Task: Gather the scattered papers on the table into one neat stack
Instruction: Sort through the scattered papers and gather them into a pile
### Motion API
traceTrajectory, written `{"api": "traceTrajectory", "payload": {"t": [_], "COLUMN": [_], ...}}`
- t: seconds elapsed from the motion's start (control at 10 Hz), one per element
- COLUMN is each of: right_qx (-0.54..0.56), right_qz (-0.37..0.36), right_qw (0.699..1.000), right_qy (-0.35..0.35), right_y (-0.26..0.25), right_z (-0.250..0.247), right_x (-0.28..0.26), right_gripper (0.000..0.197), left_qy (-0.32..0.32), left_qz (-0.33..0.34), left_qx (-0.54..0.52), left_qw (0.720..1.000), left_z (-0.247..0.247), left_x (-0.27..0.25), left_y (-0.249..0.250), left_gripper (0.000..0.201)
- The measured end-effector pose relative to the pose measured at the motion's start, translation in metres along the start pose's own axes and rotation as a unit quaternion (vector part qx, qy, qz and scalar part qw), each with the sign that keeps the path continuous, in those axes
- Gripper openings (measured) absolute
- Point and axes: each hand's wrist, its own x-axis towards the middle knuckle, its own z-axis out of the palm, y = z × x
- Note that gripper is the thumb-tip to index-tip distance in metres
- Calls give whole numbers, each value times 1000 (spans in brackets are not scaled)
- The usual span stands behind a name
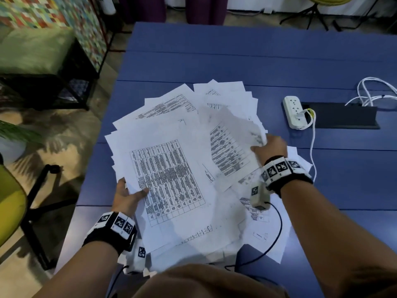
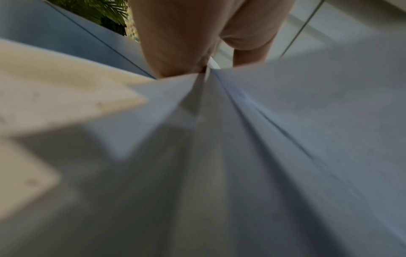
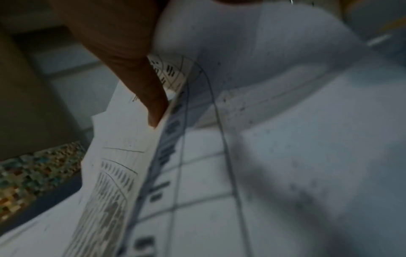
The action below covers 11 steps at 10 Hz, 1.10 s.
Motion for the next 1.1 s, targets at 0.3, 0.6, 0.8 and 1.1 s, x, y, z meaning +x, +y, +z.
{"api": "traceTrajectory", "payload": {"t": [0.3,0.6,0.8,1.1], "right_qx": [58,260,156,-55], "right_qz": [-140,-206,-131,-116], "right_qw": [972,922,979,970], "right_qy": [182,201,24,-205], "right_y": [-63,-109,-87,-59], "right_z": [-102,-143,-100,27], "right_x": [-13,-39,-27,-22], "right_gripper": [22,20,30,30], "left_qy": [-12,-77,-63,-139], "left_qz": [-35,-50,-129,-169], "left_qx": [42,59,5,68], "left_qw": [998,994,990,973], "left_z": [5,12,18,14], "left_x": [3,-4,-11,-8], "left_y": [-4,9,28,42], "left_gripper": [90,111,25,55]}}
